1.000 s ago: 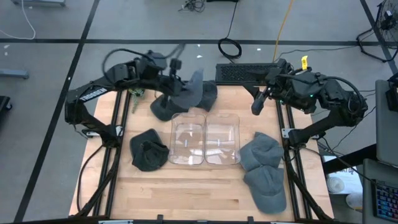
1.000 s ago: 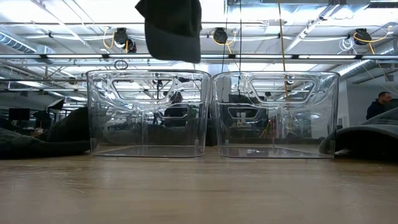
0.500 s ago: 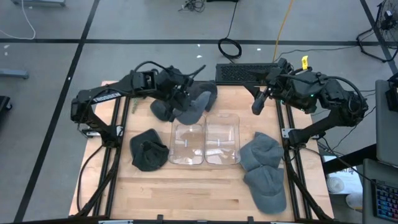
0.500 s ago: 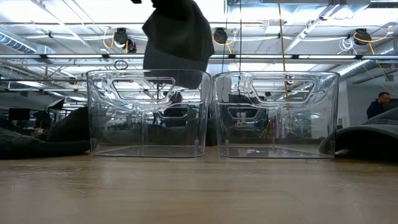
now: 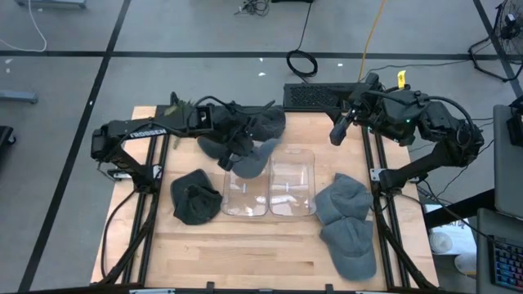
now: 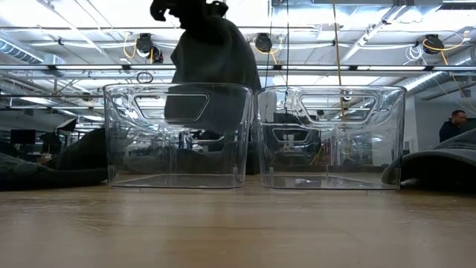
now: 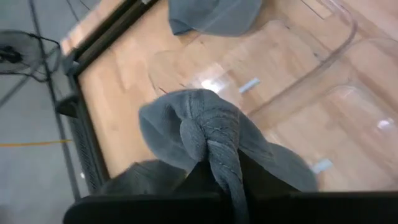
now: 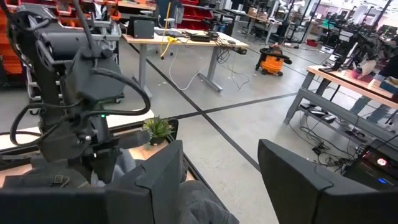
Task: Pick & Place hat
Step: Put the bottom left gray cap into the left transparent bin
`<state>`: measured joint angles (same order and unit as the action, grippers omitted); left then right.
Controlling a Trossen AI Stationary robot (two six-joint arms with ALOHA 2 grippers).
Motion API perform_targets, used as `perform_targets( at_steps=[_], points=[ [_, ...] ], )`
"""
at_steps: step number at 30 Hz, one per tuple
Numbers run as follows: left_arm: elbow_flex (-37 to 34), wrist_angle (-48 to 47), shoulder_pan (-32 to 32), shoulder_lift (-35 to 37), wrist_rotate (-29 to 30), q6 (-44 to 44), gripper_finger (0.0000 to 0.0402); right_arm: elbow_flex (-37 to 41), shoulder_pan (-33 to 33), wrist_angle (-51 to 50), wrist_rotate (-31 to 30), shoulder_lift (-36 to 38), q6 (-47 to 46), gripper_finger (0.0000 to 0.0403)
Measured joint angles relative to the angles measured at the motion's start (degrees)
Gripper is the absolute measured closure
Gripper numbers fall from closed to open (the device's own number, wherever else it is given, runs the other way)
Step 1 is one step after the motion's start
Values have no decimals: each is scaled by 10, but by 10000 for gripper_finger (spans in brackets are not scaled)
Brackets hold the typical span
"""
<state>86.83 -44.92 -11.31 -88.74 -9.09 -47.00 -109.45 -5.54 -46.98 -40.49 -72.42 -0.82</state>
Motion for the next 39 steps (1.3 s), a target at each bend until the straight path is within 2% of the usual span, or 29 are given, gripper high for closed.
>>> perform_targets(
  at_steps=[9, 19, 28, 31, 39],
  points=[
    [-93, 63, 0, 27, -20, 23, 401, 0, 0, 0, 0, 0, 0, 200],
    [-189, 197, 0, 51, -35, 42, 401, 0, 0, 0, 0, 0, 0, 198],
    [-251, 257, -16, 51, 7, 54, 400, 19, 0, 6, 1, 0, -15, 198],
    [-254, 254, -26, 51, 29, 73, 383, 37, 0, 29, 1, 0, -12, 195],
    [-254, 261, -41, 68, 49, 93, 297, 52, 0, 61, 3, 0, 17, 191]
  ],
)
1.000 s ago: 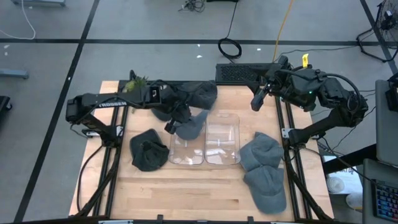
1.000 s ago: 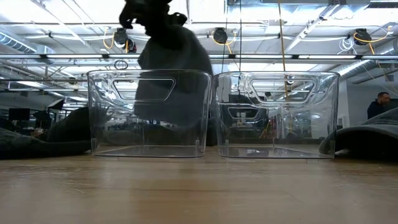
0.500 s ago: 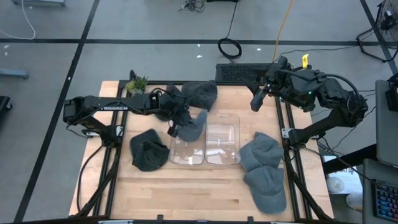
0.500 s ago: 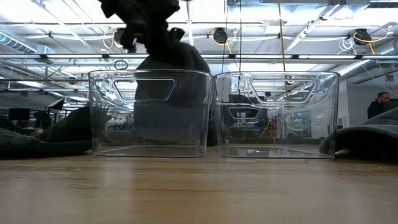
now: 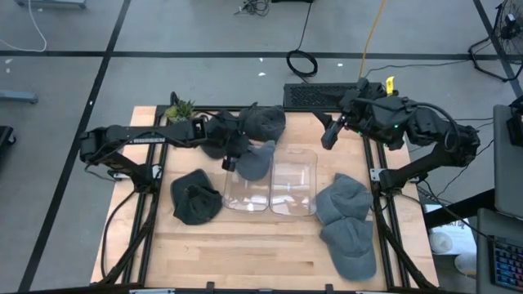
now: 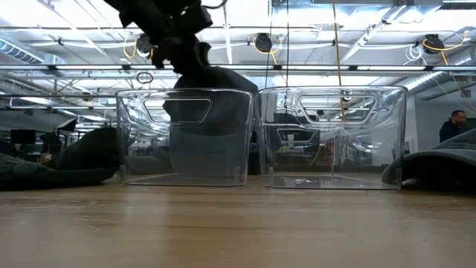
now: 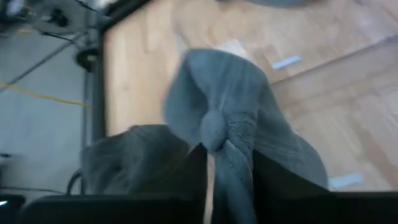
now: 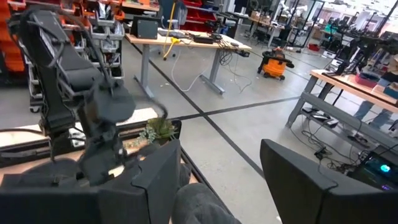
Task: Pick & Place hat
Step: Put the bottom left gray cap into the left transparent bin, then put the bottom gray cap into the left transparent bin
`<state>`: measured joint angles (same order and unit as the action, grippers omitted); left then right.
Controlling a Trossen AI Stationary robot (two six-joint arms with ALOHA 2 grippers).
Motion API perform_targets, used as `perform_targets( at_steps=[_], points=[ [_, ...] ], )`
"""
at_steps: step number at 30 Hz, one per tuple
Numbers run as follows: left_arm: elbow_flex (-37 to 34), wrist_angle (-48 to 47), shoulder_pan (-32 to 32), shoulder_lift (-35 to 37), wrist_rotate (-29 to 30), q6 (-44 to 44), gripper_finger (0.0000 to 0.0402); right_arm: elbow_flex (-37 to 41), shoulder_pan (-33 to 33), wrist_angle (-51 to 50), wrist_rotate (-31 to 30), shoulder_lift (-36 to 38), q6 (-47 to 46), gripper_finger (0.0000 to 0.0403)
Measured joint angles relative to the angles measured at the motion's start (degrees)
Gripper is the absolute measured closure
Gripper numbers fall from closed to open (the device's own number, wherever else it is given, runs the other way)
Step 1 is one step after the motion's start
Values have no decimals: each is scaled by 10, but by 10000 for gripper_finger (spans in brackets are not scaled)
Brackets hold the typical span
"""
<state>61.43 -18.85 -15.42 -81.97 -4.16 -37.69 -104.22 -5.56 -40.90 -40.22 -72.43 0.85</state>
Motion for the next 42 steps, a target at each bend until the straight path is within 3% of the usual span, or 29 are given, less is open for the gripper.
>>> perform_targets(
  at_steps=[7, 13, 22, 27, 39, 42],
  points=[
    [0, 22, 6, 61, 19, 0, 210, 0, 0, 3, 0, 2, 5, 191],
    [1, 18, 26, 131, 28, 116, 169, 0, 0, -3, 0, 4, 5, 190],
    [1, 12, 67, 213, 29, 314, 163, 0, 0, -22, 0, 4, -7, 190],
    [1, 61, 84, 251, 41, 406, 163, 0, 0, -22, 0, 4, -6, 190],
    [1, 103, 154, 290, 107, 455, 163, 0, 0, -22, 1, 4, -28, 190],
    [1, 112, 173, 289, 126, 448, 163, 0, -3, -26, 28, 4, -46, 185]
  ],
)
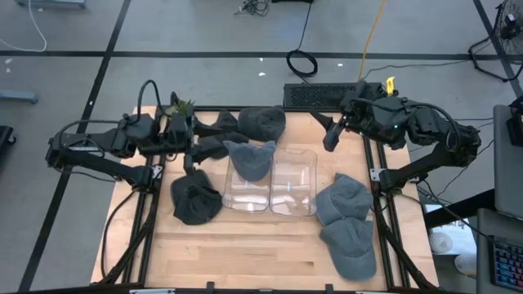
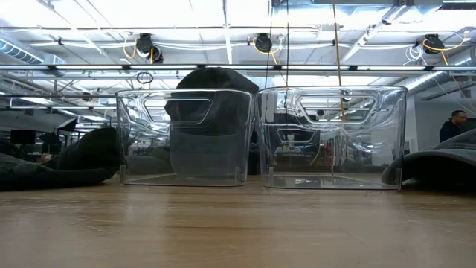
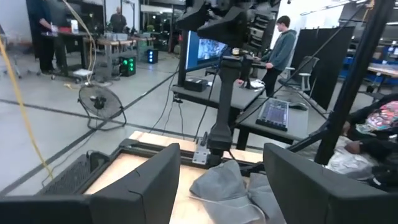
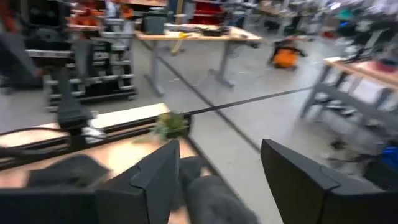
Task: Pick & Place hat
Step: Put the bottom gray cap into the left transparent bin
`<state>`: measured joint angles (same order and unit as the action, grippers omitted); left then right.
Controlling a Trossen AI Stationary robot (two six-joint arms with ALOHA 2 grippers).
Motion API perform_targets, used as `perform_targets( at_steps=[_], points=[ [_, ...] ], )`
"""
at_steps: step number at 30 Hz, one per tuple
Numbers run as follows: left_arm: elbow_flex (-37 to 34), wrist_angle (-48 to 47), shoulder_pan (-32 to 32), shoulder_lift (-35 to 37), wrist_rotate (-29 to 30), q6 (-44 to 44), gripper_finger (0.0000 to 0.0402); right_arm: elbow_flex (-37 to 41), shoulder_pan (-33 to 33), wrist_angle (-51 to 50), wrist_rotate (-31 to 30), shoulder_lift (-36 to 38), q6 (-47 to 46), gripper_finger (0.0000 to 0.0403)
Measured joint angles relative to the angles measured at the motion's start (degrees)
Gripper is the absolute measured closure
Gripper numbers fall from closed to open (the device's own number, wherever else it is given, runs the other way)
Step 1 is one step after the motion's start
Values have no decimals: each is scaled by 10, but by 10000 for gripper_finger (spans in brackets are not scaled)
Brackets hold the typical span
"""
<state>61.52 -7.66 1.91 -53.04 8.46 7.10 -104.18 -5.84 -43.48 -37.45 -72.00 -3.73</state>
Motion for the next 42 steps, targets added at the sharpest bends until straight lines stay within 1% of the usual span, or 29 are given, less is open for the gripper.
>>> perform_targets(
  at_steps=[4, 7, 10, 13, 17, 20, 24, 28, 33, 39, 42],
  points=[
    [0, 21, 11, -2, 25, -27, 163, 0, -15, -44, 48, 3, -54, 156],
    [0, 26, 13, -1, 27, -23, 163, 0, -32, -93, 73, 3, -92, 126],
    [0, 27, 14, -1, 21, -11, 163, 0, -45, -120, 128, 1, -109, 100],
    [0, 37, 16, -2, 21, -7, 163, 0, -61, -121, 185, 1, -121, 87],
    [0, 54, 16, -2, 21, -1, 163, 0, -90, -132, 252, 1, -124, 89],
    [0, 65, 16, -2, 21, 11, 163, 0, -113, -175, 291, 1, -142, 92],
    [0, 75, 18, -2, 20, 25, 163, 0, -146, -260, 343, 1, -193, 93],
    [0, 79, 23, -2, 20, 26, 163, 0, -183, -298, 383, -2, -246, 94],
    [0, 79, 31, -2, 21, 47, 163, 20, -234, -291, 429, -2, -310, 94],
    [0, 79, 44, -2, 21, 77, 163, 75, -302, -246, 479, -2, -391, 94],
    [0, 79, 53, -2, 21, 87, 163, 104, -330, -221, 494, -3, -429, 94]
  ],
)
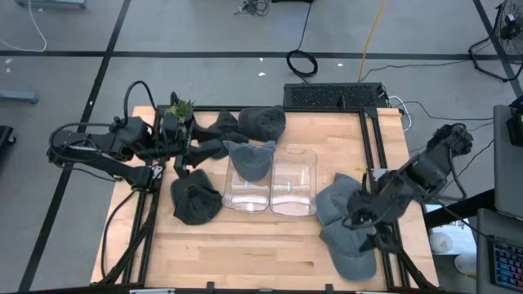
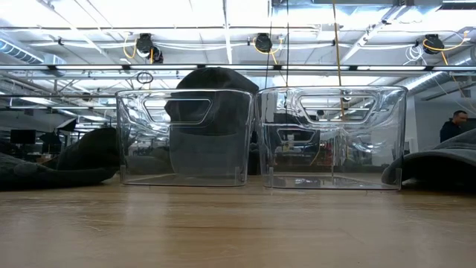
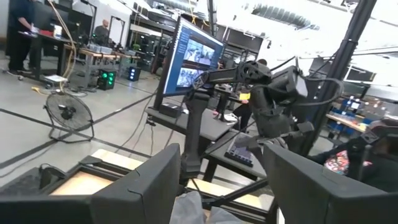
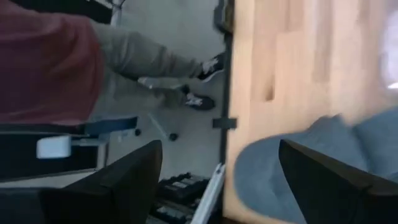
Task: Pick & Place hat
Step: Put the bottom gray cap into the left transparent bin
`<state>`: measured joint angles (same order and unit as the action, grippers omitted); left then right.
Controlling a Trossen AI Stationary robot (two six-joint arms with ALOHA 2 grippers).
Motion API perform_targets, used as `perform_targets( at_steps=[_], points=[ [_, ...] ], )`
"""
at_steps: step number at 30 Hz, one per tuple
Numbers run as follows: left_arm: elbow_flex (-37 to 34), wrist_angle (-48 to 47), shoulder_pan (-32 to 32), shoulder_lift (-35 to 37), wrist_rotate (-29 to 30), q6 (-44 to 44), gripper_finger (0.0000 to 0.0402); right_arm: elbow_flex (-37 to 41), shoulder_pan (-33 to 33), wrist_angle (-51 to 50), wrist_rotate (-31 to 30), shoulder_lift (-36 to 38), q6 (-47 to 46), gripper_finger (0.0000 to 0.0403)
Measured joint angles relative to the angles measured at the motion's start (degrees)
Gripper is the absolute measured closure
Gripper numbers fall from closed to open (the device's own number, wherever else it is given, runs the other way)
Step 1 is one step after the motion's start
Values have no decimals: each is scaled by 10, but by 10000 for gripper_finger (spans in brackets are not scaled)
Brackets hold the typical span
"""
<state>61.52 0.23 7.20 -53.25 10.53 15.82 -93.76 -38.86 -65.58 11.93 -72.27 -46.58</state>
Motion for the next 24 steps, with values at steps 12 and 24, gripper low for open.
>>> perform_targets(
  at_steps=[12, 24],
  points=[
    [0, 0, 16, 0, 5, 9, 163, 142, -51, 10, -45, 0, -31, 94],
    [0, -1, 16, 0, 5, 9, 163, 288, -50, 24, -91, 0, 30, 94]
  ],
)
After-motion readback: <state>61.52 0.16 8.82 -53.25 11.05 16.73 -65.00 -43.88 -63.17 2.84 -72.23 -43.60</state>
